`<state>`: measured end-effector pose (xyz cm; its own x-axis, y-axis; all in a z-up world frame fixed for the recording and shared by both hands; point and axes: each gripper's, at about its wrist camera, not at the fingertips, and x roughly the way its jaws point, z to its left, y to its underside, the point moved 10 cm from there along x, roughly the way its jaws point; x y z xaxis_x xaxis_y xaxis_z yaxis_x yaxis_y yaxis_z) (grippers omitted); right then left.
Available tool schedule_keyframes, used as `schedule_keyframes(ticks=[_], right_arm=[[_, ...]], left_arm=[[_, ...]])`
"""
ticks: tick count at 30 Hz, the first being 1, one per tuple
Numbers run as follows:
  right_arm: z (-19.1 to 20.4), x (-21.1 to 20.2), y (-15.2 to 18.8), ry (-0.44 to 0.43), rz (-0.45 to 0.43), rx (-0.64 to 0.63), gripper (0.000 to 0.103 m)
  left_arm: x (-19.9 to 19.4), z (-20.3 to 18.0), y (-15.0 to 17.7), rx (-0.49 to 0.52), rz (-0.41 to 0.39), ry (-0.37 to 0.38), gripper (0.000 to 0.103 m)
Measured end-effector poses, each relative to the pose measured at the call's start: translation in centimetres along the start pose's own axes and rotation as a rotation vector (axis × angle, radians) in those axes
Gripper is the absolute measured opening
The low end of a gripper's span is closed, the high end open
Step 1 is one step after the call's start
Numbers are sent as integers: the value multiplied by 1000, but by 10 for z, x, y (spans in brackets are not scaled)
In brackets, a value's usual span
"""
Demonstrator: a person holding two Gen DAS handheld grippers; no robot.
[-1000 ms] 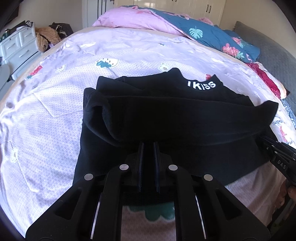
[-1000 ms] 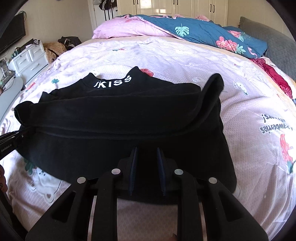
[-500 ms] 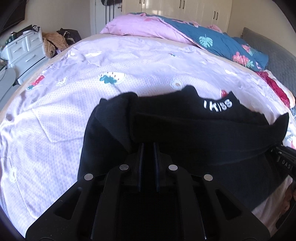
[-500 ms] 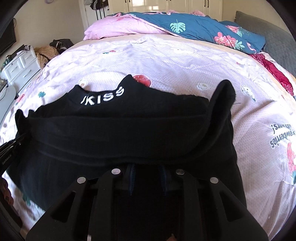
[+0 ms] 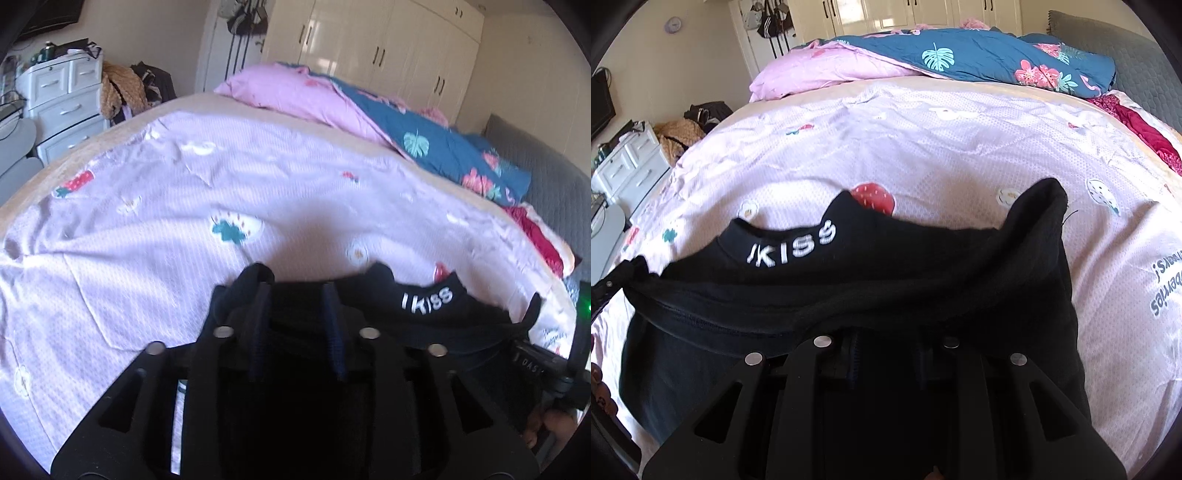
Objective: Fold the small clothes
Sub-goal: 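Fold the lifted shirt over itself and open both grippers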
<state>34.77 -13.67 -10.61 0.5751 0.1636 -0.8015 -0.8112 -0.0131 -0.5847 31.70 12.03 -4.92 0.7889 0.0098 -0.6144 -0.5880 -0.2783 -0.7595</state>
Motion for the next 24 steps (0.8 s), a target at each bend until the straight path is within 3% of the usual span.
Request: schedule_keyframes(ticks=[4,8,10,12,13,17,23,24], right_arm=[[-2,0,-11,-14,-26,9,23],[-16,-8,-19,-14,-52,37,23],[-30,-15,-22,-6,-62,61,29],[-48,-22,-25,29,-72,81,50],[-57,-25,-26,49,-77,85,51],[-90,-26,-24,143,-72,85,52],[-98,-4,-14,93,-8,100,52],[-96,0,-13,92,0,88,42]], left_arm=[[-12,20,-18,-58,-62,-28,36],[-9,49,-18,-136,-38,-51,36],[-5,62,-13,-170,-14,-65,36],[2,72,-5,-194,30,-71,38],[6,74,-1,-203,52,-68,42],[20,71,14,-198,118,-47,45],[32,51,25,-105,161,-36,44],[33,50,27,-86,167,-43,34]])
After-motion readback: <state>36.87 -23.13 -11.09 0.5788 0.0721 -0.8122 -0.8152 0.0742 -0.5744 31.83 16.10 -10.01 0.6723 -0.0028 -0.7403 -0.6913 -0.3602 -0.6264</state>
